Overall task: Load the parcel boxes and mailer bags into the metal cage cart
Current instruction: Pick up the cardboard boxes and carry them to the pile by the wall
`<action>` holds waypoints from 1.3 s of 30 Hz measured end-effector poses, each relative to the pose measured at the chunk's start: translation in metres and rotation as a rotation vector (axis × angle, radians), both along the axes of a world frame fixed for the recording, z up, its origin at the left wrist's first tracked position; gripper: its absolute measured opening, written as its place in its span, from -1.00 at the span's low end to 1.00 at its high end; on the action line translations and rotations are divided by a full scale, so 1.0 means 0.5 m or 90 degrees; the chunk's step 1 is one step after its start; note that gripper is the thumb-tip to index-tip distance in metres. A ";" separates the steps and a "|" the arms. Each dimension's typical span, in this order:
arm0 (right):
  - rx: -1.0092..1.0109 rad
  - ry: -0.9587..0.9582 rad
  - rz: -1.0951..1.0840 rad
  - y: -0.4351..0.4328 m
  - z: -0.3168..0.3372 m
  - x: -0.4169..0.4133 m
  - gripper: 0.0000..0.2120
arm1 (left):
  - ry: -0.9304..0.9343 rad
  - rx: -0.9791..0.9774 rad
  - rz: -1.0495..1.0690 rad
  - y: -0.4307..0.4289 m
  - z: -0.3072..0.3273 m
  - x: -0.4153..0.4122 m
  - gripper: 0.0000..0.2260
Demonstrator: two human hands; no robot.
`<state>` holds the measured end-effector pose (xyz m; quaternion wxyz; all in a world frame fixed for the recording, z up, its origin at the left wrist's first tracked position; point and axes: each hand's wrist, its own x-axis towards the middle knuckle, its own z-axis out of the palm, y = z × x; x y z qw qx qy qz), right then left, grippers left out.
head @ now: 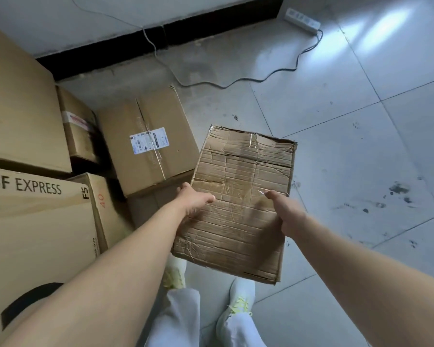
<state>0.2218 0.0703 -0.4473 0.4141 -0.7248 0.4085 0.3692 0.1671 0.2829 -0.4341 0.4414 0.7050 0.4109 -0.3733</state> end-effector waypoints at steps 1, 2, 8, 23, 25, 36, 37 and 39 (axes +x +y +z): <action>0.000 -0.002 -0.004 -0.010 -0.011 0.000 -0.36 | 0.000 -0.003 -0.003 -0.008 -0.012 -0.002 -0.13; 0.004 -0.008 -0.010 -0.019 -0.026 0.003 -0.37 | -0.006 -0.007 -0.005 -0.016 -0.026 -0.001 -0.12; -0.063 -0.097 -0.011 -0.048 -0.097 0.079 -0.39 | -0.048 -0.077 0.045 -0.053 -0.124 0.044 -0.03; -0.038 -0.355 0.196 0.113 -0.362 0.427 -0.36 | -0.163 -0.186 0.185 0.026 -0.378 0.268 -0.30; -0.024 -0.367 0.217 0.134 -0.397 0.453 -0.36 | -0.170 -0.202 0.198 0.034 -0.388 0.277 -0.51; 0.003 -0.363 0.345 0.175 -0.474 0.487 -0.69 | -0.250 -0.179 0.264 0.041 -0.455 0.318 -0.80; 0.009 -0.368 0.339 0.171 -0.473 0.478 -0.76 | -0.260 -0.161 0.268 0.040 -0.453 0.320 -0.73; 0.010 -0.384 0.329 0.161 -0.467 0.460 -0.70 | -0.295 -0.095 0.266 0.041 -0.442 0.324 -0.58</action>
